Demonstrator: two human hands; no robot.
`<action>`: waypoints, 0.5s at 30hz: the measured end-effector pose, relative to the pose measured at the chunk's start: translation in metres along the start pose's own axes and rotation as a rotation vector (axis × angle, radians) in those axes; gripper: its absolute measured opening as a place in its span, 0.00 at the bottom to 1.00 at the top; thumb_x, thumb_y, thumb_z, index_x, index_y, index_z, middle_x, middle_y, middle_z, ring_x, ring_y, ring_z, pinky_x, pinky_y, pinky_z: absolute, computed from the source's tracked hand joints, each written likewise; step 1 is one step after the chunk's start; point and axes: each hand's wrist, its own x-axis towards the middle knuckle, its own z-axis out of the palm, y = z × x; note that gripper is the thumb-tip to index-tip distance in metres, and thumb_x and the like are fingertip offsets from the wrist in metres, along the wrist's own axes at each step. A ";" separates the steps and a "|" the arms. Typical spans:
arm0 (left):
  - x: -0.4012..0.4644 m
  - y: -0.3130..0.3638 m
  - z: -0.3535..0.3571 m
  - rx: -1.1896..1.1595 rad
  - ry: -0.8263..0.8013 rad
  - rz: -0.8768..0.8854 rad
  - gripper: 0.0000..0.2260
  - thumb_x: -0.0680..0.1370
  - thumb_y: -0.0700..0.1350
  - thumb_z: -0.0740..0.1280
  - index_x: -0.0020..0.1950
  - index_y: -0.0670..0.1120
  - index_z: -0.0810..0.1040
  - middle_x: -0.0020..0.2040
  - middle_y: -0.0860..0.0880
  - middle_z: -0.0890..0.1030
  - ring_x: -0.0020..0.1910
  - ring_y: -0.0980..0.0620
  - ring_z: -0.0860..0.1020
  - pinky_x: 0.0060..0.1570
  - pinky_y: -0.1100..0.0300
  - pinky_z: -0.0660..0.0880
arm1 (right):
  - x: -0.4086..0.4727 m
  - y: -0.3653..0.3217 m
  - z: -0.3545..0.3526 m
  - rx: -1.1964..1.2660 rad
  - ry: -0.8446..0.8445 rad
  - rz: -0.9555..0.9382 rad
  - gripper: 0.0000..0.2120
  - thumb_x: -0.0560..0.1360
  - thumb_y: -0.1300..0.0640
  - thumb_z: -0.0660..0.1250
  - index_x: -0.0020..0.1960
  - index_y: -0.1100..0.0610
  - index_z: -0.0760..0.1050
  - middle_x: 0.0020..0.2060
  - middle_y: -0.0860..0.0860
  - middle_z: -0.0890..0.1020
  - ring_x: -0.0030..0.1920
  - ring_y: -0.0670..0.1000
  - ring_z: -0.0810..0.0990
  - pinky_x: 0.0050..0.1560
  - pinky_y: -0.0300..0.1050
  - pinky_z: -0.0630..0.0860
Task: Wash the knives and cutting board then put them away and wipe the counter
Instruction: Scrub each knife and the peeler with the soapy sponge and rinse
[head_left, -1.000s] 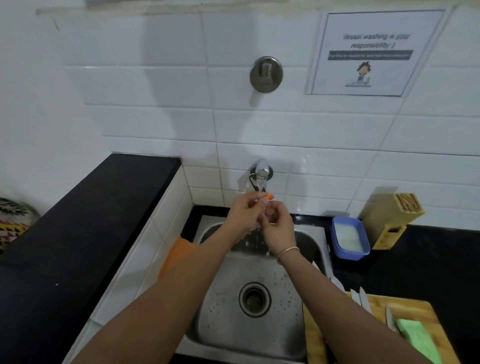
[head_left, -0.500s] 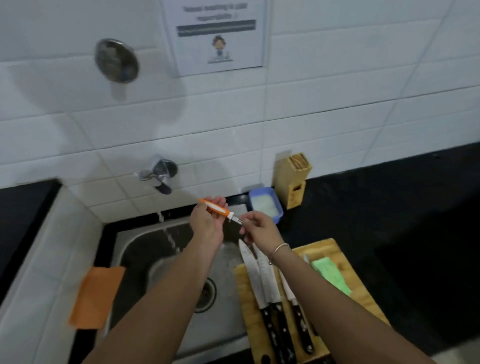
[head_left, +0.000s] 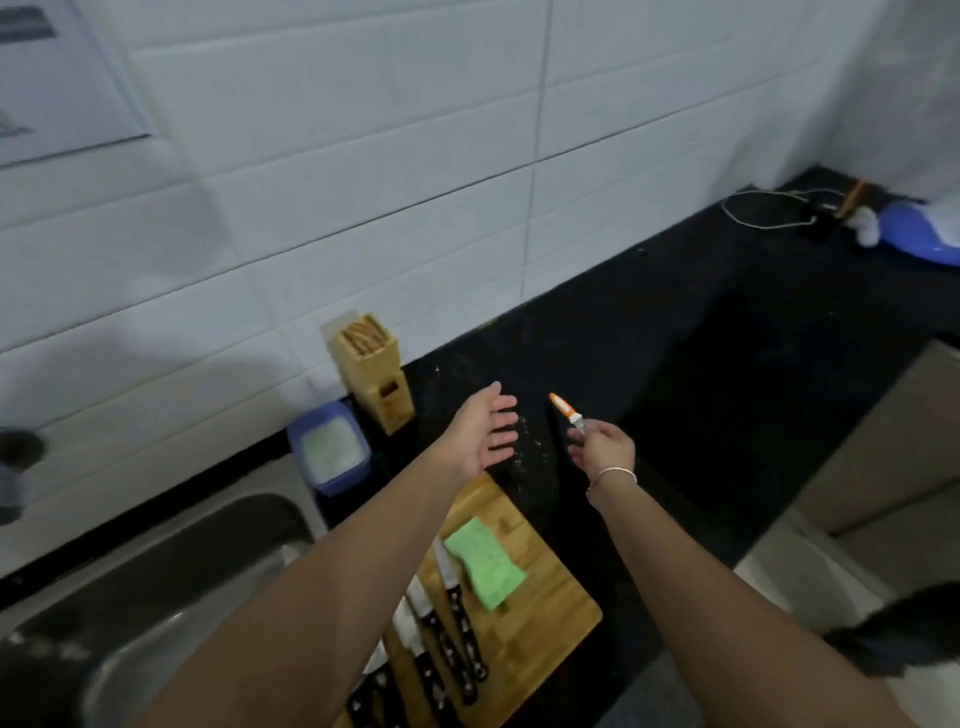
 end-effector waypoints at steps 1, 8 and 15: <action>0.006 0.004 0.011 0.031 -0.037 0.033 0.24 0.85 0.59 0.55 0.77 0.47 0.71 0.74 0.45 0.73 0.73 0.42 0.71 0.74 0.45 0.66 | 0.007 -0.001 -0.006 -0.105 0.010 -0.036 0.19 0.75 0.47 0.66 0.62 0.56 0.79 0.51 0.53 0.82 0.47 0.52 0.80 0.51 0.47 0.77; 0.017 0.015 0.029 0.200 -0.057 0.245 0.20 0.84 0.56 0.59 0.75 0.53 0.72 0.70 0.51 0.77 0.68 0.49 0.76 0.72 0.46 0.68 | 0.004 -0.007 0.001 -0.579 -0.035 -0.337 0.25 0.82 0.49 0.62 0.77 0.55 0.64 0.78 0.55 0.63 0.78 0.57 0.59 0.77 0.58 0.60; -0.008 0.015 -0.023 0.303 0.263 0.289 0.09 0.84 0.46 0.63 0.61 0.48 0.81 0.57 0.50 0.85 0.59 0.49 0.82 0.65 0.46 0.76 | -0.040 -0.014 0.057 -0.649 -0.431 -0.499 0.12 0.81 0.55 0.63 0.62 0.54 0.78 0.59 0.53 0.79 0.60 0.51 0.77 0.61 0.45 0.73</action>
